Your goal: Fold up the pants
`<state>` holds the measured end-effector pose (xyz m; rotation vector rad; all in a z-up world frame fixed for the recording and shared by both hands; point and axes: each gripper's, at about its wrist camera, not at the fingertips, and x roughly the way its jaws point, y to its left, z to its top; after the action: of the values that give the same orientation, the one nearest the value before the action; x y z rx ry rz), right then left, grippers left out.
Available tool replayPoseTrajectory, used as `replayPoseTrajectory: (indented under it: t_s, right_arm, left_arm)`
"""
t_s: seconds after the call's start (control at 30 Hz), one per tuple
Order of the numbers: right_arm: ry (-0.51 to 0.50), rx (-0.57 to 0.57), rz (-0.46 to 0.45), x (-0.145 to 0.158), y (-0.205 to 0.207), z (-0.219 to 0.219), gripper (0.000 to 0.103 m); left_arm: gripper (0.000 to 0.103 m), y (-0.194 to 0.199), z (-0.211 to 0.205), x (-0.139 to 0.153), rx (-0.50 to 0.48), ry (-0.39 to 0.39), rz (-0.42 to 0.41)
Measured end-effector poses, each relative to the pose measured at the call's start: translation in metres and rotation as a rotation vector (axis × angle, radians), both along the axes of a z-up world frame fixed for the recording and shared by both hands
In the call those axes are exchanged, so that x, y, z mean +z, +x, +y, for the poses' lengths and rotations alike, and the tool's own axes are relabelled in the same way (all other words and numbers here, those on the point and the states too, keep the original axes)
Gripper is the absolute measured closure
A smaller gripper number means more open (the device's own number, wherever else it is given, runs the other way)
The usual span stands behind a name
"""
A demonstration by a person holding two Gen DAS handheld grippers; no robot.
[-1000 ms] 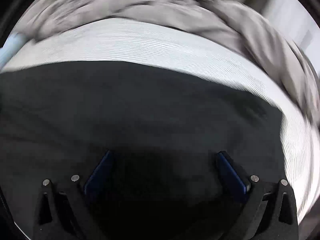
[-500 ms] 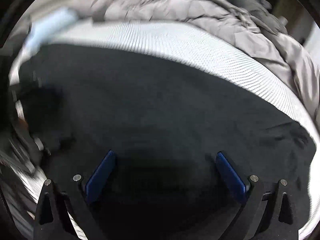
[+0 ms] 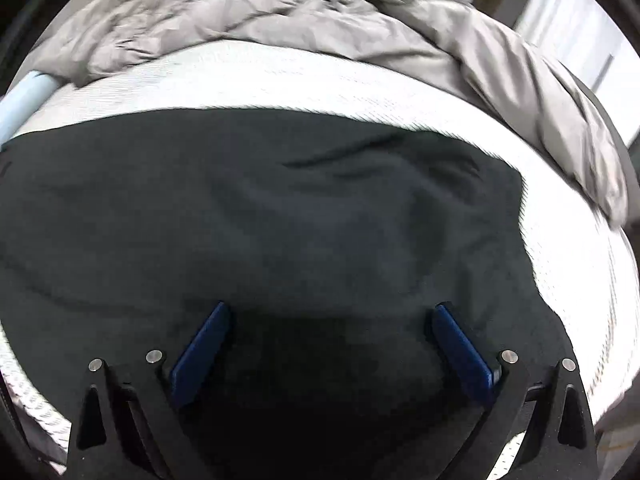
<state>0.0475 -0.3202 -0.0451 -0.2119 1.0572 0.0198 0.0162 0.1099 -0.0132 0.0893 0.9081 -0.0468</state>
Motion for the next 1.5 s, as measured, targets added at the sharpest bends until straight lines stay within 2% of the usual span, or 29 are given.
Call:
replayPoseTrajectory:
  t_s: [0.1,0.13,0.17,0.2,0.23,0.27,0.3,0.33,0.4,0.43,0.47,0.5,0.53,0.6,0.7,0.8,0.87,0.93,1.03,1.1,1.2,1.27,1.33,1.4,1.43,1.5]
  right_arm:
    - [-0.01,0.05,-0.04,0.009,-0.007,0.026,0.0]
    - [-0.017,0.063,-0.047,0.009,-0.01,0.029,0.0]
    - [-0.021,0.078,-0.049,0.01,-0.011,0.033,0.0]
    - [-0.02,0.086,-0.046,0.009,-0.013,0.023,0.0]
    - [-0.023,0.09,-0.04,0.007,-0.013,0.022,0.0]
    - [-0.029,0.094,-0.03,0.005,-0.009,0.022,0.0]
    - [-0.036,0.099,-0.02,0.002,-0.008,0.024,0.0]
    - [-0.042,0.102,-0.012,-0.003,-0.01,0.027,0.0]
    - [-0.045,0.105,-0.002,-0.005,-0.011,0.026,0.0]
    - [-0.043,0.103,-0.001,-0.006,-0.01,0.025,0.0]
    - [-0.039,0.099,0.0,-0.006,-0.008,0.023,0.0]
    - [-0.036,0.093,0.002,-0.006,-0.008,0.022,0.0]
    - [-0.035,0.086,0.004,-0.007,-0.007,0.02,0.0]
    - [-0.031,0.079,0.004,-0.006,-0.011,0.02,0.0]
    - [-0.032,0.078,0.002,-0.004,-0.012,0.019,0.0]
    - [-0.041,0.086,-0.001,-0.004,-0.01,0.022,0.0]
    - [-0.042,0.091,0.0,-0.005,-0.008,0.024,0.0]
    - [-0.044,0.094,0.001,-0.005,-0.01,0.027,0.0]
    - [-0.036,0.089,0.003,-0.005,-0.011,0.025,0.0]
    - [-0.034,0.083,0.003,-0.006,-0.012,0.021,0.0]
    - [-0.024,0.079,0.007,-0.007,-0.012,0.016,0.0]
    - [-0.025,0.082,0.007,-0.007,-0.011,0.017,0.0]
    - [-0.036,0.084,0.005,-0.006,-0.01,0.019,0.0]
    - [-0.047,0.09,0.003,-0.006,-0.009,0.022,0.0]
    - [-0.048,0.092,0.002,-0.007,-0.009,0.023,0.001]
    - [-0.046,0.089,0.004,-0.007,-0.008,0.023,0.001]
  left_arm:
    - [0.003,0.002,0.039,0.005,0.088,-0.041,-0.018]
    - [0.004,0.003,0.06,0.001,0.15,-0.066,-0.01]
    - [0.012,0.001,0.075,-0.003,0.191,-0.08,0.003]
    - [0.034,0.003,0.089,-0.009,0.225,-0.094,0.02]
    - [0.045,0.006,0.105,-0.02,0.255,-0.107,0.05]
    - [0.062,0.007,0.118,-0.027,0.269,-0.115,0.065]
    - [0.072,0.006,0.13,-0.03,0.273,-0.122,0.061]
    - [0.075,0.009,0.138,-0.034,0.276,-0.122,0.046]
    - [0.082,0.011,0.158,-0.034,0.346,-0.099,0.031]
    - [0.087,0.01,0.169,-0.032,0.392,-0.113,0.024]
    - [0.099,0.009,0.178,-0.032,0.423,-0.131,0.026]
    - [0.101,0.009,0.182,-0.034,0.437,-0.147,0.031]
    - [0.101,0.007,0.185,-0.034,0.453,-0.177,0.034]
    - [0.101,0.009,0.19,-0.03,0.461,-0.184,0.045]
    - [0.1,0.012,0.164,-0.018,0.328,-0.215,0.031]
    - [0.1,0.035,0.131,-0.023,0.242,-0.142,0.072]
    - [0.1,0.053,0.132,-0.038,0.276,-0.103,0.108]
    - [0.1,0.056,0.149,-0.041,0.321,-0.141,0.086]
    - [0.1,0.047,0.191,-0.043,0.469,-0.167,0.07]
    - [0.1,0.05,0.204,-0.042,0.507,-0.205,0.066]
    - [0.099,0.053,0.201,-0.03,0.504,-0.236,0.051]
    - [0.099,0.059,0.187,-0.02,0.421,-0.281,0.031]
    - [0.098,0.077,0.173,-0.02,0.388,-0.271,0.048]
    - [0.098,0.101,0.165,-0.033,0.361,-0.293,0.102]
    - [0.098,0.107,0.163,-0.039,0.374,-0.294,0.127]
    - [0.098,0.112,0.171,-0.047,0.445,-0.301,0.117]
